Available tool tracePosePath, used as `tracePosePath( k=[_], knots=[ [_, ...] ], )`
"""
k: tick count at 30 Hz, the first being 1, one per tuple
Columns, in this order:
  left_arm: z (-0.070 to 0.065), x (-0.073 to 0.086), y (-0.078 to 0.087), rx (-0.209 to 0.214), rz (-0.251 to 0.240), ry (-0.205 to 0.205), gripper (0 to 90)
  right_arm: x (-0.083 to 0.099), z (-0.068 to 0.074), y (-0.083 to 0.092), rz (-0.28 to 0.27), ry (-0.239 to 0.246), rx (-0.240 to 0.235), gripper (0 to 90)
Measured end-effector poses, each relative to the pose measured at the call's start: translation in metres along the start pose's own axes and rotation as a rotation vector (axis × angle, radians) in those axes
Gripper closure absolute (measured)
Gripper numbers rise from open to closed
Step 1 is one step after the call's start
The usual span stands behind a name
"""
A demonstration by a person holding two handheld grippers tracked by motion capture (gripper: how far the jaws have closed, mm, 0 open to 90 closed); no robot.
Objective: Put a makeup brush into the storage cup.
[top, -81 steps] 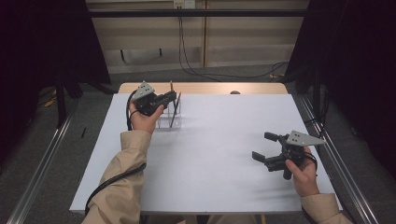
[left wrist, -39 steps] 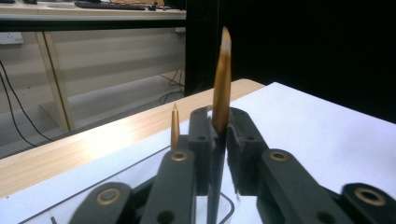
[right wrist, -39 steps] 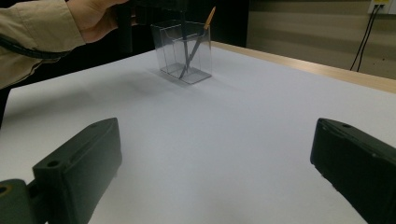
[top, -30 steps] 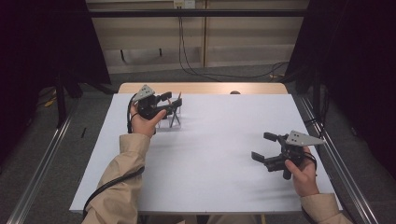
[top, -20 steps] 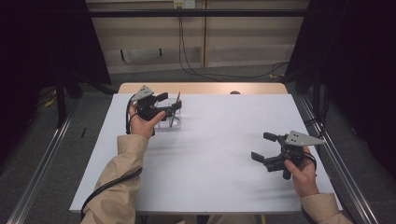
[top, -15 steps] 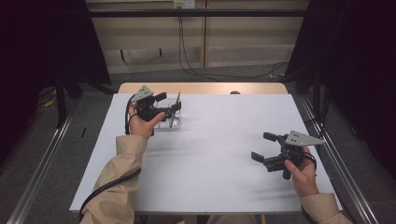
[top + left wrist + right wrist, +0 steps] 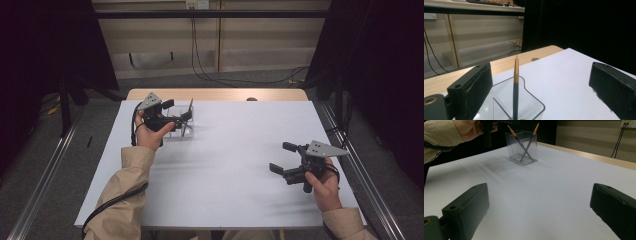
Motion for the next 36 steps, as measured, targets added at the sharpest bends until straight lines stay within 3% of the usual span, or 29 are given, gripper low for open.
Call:
tracePosePath(
  k=[36],
  knots=[
    [-0.009,0.004,0.037,0.047,-0.018,0.003,2.0,0.001,0.002,0.001,0.001,-0.001,0.002,1.7]
  ],
)
Point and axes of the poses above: each handheld gripper's, and its own axes: y roughly backward along the jaws, x roughly out of its underside, z roughly to its left, the point moved 6 cm from there along -y, roughly forward along the jaws, and after that the axes turned 3 degrees about -z, right-handed, at the moved point
